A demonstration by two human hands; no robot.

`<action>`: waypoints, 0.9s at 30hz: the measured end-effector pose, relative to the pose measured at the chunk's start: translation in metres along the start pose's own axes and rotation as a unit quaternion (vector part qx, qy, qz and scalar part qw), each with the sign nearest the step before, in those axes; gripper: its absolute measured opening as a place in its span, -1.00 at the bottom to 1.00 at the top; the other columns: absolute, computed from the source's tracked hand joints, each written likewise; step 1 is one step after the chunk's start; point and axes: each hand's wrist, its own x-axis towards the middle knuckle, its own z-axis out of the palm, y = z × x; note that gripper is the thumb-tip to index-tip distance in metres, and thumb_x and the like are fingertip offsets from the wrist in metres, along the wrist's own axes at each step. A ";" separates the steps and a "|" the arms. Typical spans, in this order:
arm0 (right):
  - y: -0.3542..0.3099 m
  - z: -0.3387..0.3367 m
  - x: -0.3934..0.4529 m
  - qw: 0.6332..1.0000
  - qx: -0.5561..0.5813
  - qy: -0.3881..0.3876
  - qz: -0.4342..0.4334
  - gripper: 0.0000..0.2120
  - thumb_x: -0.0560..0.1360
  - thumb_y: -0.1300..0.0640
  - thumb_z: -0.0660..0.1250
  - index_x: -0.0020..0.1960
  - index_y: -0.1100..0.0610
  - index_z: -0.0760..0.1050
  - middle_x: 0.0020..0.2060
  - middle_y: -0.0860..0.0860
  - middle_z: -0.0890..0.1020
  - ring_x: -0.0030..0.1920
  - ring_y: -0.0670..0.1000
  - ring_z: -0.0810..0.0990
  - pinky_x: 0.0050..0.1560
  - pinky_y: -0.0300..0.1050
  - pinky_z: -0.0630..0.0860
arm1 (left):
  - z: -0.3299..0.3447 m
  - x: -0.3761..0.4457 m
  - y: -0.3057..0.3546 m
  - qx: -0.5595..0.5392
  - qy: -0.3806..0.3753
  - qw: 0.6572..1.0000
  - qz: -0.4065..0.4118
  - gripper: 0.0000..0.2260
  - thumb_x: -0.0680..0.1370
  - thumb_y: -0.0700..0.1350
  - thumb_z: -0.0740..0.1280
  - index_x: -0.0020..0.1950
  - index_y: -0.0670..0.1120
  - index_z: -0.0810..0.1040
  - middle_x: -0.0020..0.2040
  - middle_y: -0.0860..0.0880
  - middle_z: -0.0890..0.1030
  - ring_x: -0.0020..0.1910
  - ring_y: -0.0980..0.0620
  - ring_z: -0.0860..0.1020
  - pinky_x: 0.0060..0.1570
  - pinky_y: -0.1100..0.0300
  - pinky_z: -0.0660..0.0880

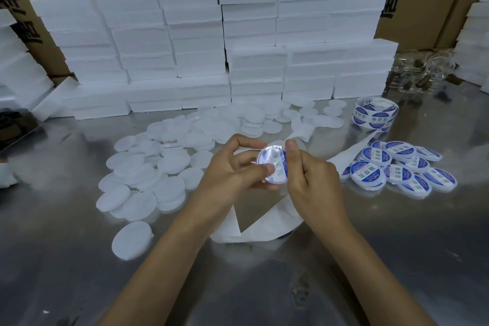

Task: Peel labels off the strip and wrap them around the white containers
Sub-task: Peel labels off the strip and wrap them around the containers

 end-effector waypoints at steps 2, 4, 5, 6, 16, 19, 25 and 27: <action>0.001 -0.001 0.000 0.999 0.035 -0.025 0.002 -0.52 0.64 -0.12 0.08 -0.46 -0.12 0.24 -0.58 -0.15 0.41 -0.49 -0.10 0.37 -0.36 -0.18 0.22 | -0.005 0.000 0.001 0.050 -0.008 0.999 0.011 -0.68 0.51 -0.34 0.45 0.20 -0.07 0.52 0.01 -0.16 0.71 -0.08 -0.16 0.70 -0.17 0.12 0.64; 0.000 -0.002 0.000 0.997 0.060 -0.050 0.003 -0.53 0.65 -0.12 0.09 -0.44 -0.16 0.31 -0.56 -0.17 0.41 -0.49 -0.10 0.35 -0.36 -0.19 0.24 | -0.009 0.000 0.003 0.065 -0.040 0.997 0.016 -0.58 0.50 -0.34 0.47 0.28 0.02 0.58 0.03 -0.14 0.71 -0.04 -0.16 0.71 -0.13 0.12 0.65; 0.000 -0.002 0.000 0.996 0.070 -0.058 0.007 -0.55 0.64 -0.14 0.08 -0.42 -0.15 0.35 -0.55 -0.16 0.42 -0.47 -0.10 0.36 -0.34 -0.17 0.27 | -0.010 -0.001 0.004 0.070 -0.046 0.996 0.017 -0.57 0.49 -0.33 0.48 0.28 0.03 0.62 0.04 -0.13 0.72 -0.02 -0.15 0.71 -0.12 0.13 0.65; 0.000 -0.002 0.000 0.995 0.082 -0.063 0.012 -0.56 0.63 -0.18 0.07 -0.39 -0.11 0.37 -0.53 -0.14 0.44 -0.45 -0.09 0.38 -0.32 -0.14 0.30 | -0.011 -0.001 0.005 0.072 -0.041 0.996 0.019 -0.60 0.47 -0.33 0.49 0.24 0.03 0.66 0.03 -0.12 0.72 -0.03 -0.14 0.72 -0.13 0.16 0.66; -0.004 0.000 -0.006 0.991 0.039 -0.128 -0.026 -0.43 0.40 -0.46 0.22 -0.32 0.05 0.27 -0.50 -0.14 0.37 -0.45 -0.09 0.32 -0.36 -0.13 0.27 | -0.009 0.000 0.004 0.048 0.128 0.990 0.033 -0.86 0.42 -0.18 0.55 -0.08 -0.16 0.66 -0.22 -0.19 0.72 -0.38 -0.11 0.68 -0.41 0.18 0.60; -0.007 0.000 -0.007 0.991 0.049 -0.119 -0.030 -0.50 0.49 -0.33 0.23 -0.36 0.03 0.20 -0.52 -0.11 0.33 -0.45 -0.06 0.29 -0.38 -0.07 0.27 | -0.007 0.001 0.002 0.058 0.139 0.988 0.035 -0.83 0.41 -0.09 0.54 -0.13 -0.14 0.64 -0.21 -0.16 0.73 -0.37 -0.09 0.69 -0.45 0.17 0.59; -0.003 0.000 -0.003 0.999 0.008 -0.037 -0.009 -0.58 0.64 -0.07 0.12 -0.37 0.01 0.30 -0.54 -0.08 0.40 -0.44 -0.02 0.38 -0.38 -0.09 0.26 | -0.005 0.001 0.001 0.058 0.052 0.997 0.010 -0.74 0.51 -0.14 0.46 0.20 -0.06 0.66 -0.09 -0.13 0.74 -0.24 -0.02 0.68 -0.40 0.19 0.60; 0.002 -0.002 0.001 0.999 0.017 -0.040 0.025 -0.56 0.65 -0.06 0.12 -0.38 0.03 0.31 -0.55 -0.08 0.38 -0.45 -0.07 0.33 -0.38 -0.17 0.23 | -0.003 0.001 -0.001 0.060 0.024 0.998 0.003 -0.66 0.53 -0.24 0.45 0.30 -0.07 0.60 -0.02 -0.12 0.74 -0.17 -0.02 0.69 -0.35 0.18 0.62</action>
